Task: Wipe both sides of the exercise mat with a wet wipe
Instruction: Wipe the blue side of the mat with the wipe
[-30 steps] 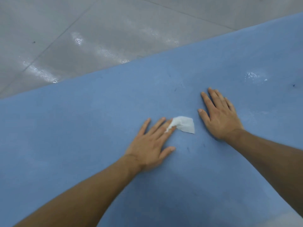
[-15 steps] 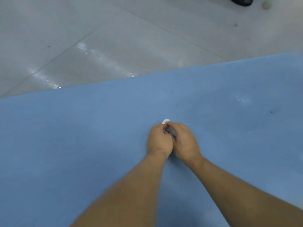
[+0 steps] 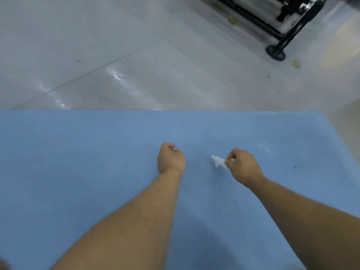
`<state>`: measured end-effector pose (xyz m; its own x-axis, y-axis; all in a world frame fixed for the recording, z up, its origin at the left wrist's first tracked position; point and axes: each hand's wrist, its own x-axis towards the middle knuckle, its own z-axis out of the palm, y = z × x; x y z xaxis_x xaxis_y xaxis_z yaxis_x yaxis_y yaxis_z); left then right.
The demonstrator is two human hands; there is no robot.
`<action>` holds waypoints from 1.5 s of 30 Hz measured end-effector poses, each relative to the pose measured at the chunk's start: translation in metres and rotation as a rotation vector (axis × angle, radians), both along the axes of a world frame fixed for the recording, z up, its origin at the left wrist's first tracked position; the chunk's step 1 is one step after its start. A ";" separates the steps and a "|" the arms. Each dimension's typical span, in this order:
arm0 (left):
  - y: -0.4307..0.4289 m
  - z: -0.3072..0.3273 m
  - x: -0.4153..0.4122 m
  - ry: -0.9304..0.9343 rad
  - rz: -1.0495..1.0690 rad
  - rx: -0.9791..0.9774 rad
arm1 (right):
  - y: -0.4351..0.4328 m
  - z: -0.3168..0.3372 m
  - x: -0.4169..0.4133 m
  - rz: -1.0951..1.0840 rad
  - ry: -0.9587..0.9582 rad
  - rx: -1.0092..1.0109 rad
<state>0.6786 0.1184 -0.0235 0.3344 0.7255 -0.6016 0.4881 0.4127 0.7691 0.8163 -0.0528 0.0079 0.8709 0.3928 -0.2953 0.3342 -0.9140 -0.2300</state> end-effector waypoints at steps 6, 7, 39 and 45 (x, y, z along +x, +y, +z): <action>0.020 -0.033 -0.024 0.286 -0.444 0.476 | -0.033 -0.053 0.024 0.139 -0.051 -0.024; 0.014 -0.037 -0.029 0.360 -0.541 0.496 | -0.040 -0.067 0.018 0.281 0.004 -0.098; -0.042 -0.064 -0.011 0.831 -0.807 0.293 | -0.024 -0.132 0.122 1.338 -0.071 0.247; -0.042 -0.069 -0.015 0.798 -0.793 0.342 | 0.037 -0.130 0.213 1.123 -0.232 0.075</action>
